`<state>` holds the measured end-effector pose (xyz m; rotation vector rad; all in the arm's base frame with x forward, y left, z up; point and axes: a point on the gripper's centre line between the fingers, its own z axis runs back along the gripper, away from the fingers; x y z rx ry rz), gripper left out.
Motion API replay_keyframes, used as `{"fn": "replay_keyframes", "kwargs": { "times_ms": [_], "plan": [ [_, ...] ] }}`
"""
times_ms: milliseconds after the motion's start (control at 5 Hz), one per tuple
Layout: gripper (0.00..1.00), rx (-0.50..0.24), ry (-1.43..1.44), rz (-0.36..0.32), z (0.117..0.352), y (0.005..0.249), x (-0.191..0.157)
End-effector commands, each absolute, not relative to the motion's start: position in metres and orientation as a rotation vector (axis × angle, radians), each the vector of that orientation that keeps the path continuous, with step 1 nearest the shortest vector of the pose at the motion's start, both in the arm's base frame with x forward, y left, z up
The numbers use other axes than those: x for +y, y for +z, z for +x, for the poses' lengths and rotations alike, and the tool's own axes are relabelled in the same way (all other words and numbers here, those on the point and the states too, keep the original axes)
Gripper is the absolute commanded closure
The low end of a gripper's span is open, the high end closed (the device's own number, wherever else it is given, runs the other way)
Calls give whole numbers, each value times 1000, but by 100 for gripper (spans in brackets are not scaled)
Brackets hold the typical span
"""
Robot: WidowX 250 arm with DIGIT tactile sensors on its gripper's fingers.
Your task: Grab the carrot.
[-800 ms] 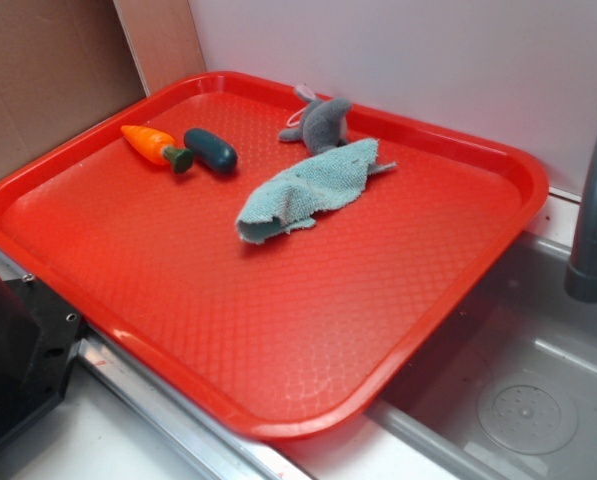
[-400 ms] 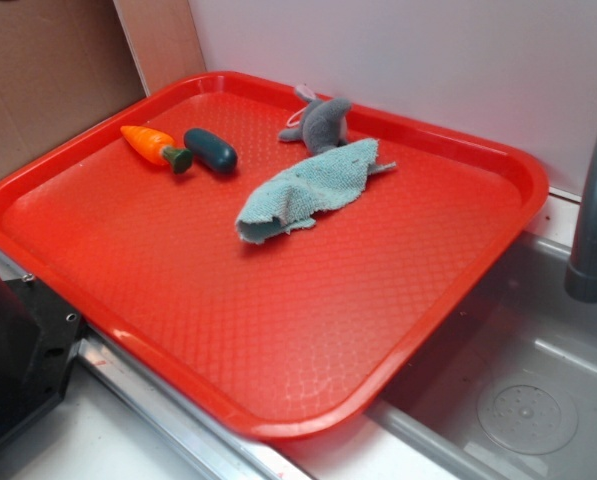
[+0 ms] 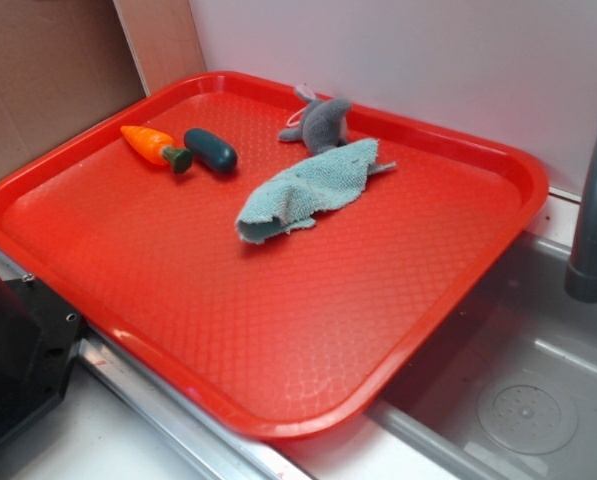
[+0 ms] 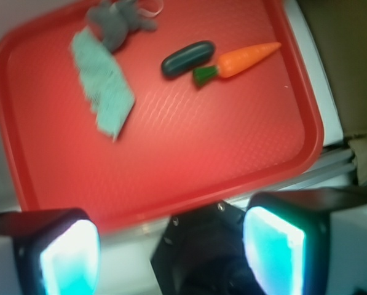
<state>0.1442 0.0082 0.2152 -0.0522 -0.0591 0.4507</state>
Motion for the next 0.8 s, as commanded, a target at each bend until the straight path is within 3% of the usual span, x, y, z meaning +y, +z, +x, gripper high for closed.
{"fn": "replay_keyframes", "kwargs": {
  "times_ms": [0,200,600],
  "plan": [
    [0,-207,938,-109,172,193,54],
    [0,-259,1186,-108,190,171,81],
    [0,-303,1620,-36,203,130,109]
  ]
}}
